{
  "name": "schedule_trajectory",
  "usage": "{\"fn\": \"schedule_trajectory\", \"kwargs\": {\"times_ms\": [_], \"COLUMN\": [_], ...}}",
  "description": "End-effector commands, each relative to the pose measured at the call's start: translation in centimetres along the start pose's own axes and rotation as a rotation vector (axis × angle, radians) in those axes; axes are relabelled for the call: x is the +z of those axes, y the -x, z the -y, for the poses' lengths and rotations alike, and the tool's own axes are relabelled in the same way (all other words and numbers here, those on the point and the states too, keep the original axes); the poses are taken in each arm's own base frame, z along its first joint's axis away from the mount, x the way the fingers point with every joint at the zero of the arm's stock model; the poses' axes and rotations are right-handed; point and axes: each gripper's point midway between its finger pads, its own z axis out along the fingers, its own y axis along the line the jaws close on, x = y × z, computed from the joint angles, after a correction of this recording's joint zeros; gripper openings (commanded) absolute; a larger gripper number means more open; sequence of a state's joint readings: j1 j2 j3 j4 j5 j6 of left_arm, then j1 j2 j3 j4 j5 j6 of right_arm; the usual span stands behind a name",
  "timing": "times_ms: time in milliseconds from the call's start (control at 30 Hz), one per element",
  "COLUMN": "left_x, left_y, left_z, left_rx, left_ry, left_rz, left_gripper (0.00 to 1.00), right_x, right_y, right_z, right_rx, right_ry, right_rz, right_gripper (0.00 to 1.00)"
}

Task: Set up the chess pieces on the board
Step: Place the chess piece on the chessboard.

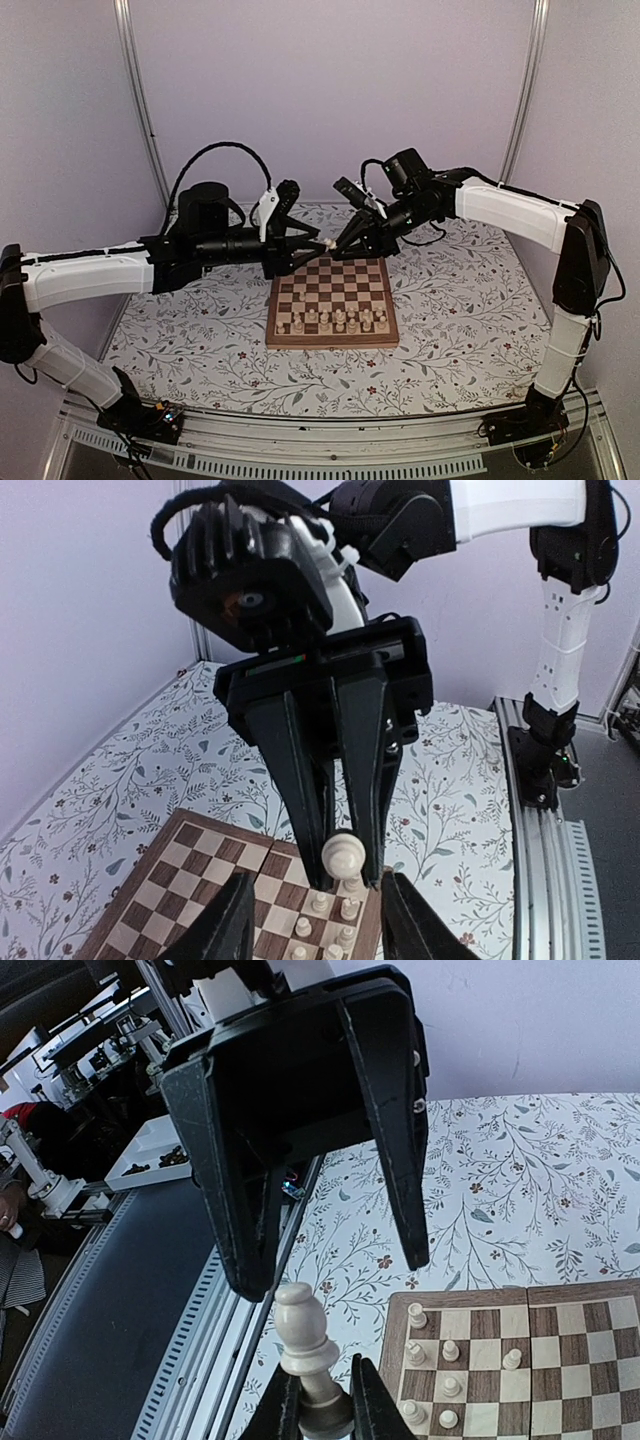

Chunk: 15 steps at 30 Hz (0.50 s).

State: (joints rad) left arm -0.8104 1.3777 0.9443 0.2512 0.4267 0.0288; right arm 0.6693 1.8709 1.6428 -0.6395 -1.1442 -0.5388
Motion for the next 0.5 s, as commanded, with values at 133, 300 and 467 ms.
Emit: {"fn": "schedule_trajectory", "kwargs": {"times_ms": [133,300,467], "left_x": [1.7,2.5,3.1], "left_y": [1.8,1.3,0.8], "left_z": [1.1,0.9,0.9], "left_rx": [0.003,-0.01,-0.027], "left_ry": [-0.084,-0.09,-0.105], "left_rz": [0.031,0.0,-0.033], "left_gripper": [0.42,0.32,0.28], "right_x": [0.1,0.0,-0.1], "right_y": [0.2,0.3,0.4], "right_z": [-0.2,-0.3,-0.3], "right_rx": [0.016,0.012,0.004], "right_ry": [0.022,0.021,0.015], "right_rz": [0.006,0.006,0.005], "right_gripper": [0.11,0.12,0.12]}}
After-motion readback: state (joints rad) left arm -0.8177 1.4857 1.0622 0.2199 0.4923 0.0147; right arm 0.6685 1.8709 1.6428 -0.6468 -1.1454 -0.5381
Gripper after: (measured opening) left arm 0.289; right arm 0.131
